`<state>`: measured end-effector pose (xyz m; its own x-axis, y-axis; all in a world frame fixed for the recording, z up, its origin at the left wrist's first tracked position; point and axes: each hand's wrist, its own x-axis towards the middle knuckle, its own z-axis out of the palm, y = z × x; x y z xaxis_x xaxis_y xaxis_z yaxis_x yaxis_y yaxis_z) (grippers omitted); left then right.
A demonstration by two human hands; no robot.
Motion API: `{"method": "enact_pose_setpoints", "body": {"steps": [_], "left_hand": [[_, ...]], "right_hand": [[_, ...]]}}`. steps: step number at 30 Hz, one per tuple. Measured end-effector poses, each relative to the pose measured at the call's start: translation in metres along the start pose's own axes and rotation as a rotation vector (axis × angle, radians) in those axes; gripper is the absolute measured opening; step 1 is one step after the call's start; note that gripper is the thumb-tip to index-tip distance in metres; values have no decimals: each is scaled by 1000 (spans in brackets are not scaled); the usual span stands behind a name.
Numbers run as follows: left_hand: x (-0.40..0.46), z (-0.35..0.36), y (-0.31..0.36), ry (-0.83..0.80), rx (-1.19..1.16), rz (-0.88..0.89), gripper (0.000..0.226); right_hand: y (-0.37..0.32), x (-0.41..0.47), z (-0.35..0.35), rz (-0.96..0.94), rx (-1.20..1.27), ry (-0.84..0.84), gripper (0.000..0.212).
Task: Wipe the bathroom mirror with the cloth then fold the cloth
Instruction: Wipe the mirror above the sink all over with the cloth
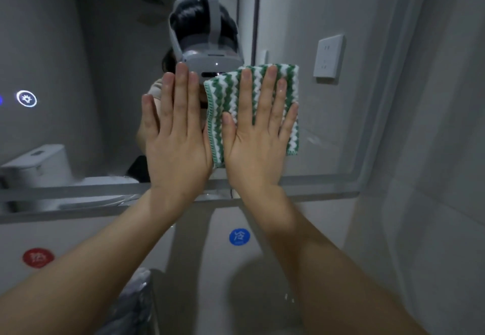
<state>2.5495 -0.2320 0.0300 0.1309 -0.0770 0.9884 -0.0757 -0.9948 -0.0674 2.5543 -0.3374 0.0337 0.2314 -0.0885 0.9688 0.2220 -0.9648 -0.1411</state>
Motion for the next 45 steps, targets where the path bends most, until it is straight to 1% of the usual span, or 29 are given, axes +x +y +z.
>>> {"method": "enact_pose_setpoints", "body": {"steps": [3,6,11,17,22,26,30,33,38,43,45], "left_hand": [[-23,-1,-6,-22,23,80,61],[-51,-1,-11,-83,31,145,61],[-64,0,-7,-103,3,111,58],[-66,-3,-17,-149,5,182,57],[-68,-3,-13,-123,4,146,59],[-66,-5,-18,-138,22,178,60],[-52,-9,-17,-149,39,201,60],[-21,-9,-3,-118,4,170,58],[41,-8,11,-68,-58,93,58],[77,-9,3,-67,-4,179,57],[91,-11,-1,-54,2,182,57]], "right_hand": [[5,-25,4,-2,-11,-27,54],[14,-57,7,-31,-25,-73,53],[23,-91,10,-52,-63,-128,53],[29,-103,11,-58,-53,-153,54],[37,-125,14,-68,-99,-180,55],[38,-126,12,-60,-99,-172,54],[38,-101,6,28,-38,-126,54],[38,-59,2,73,-10,-74,54],[39,-1,-2,66,-5,-14,54],[39,51,-14,26,-4,-2,55],[37,75,-19,11,4,10,56]]}}
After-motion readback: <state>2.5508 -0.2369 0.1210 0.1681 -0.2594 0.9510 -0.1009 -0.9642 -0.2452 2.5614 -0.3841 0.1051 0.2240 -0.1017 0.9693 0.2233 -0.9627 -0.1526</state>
